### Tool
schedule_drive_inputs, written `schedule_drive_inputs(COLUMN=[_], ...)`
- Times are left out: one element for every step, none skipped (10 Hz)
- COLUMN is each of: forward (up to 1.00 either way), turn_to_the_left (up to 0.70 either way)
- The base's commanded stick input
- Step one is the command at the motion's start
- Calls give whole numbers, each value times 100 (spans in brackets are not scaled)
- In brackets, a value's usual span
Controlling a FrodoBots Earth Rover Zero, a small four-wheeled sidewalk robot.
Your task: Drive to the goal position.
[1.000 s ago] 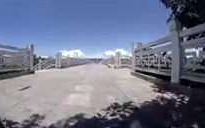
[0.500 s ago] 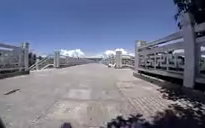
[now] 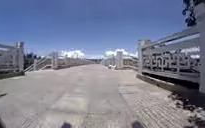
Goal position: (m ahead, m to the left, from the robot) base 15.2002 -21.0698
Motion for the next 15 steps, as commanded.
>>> schedule_drive_inputs(forward=[70, 70, 70, 70, 70, 70, 70, 70, 70, 70, 70, 70, 70, 70, 70], turn_to_the_left=[0, 0, 0, 0, 0, 0, 0, 0, 0, 0, 0, 0, 0, 0, 0])
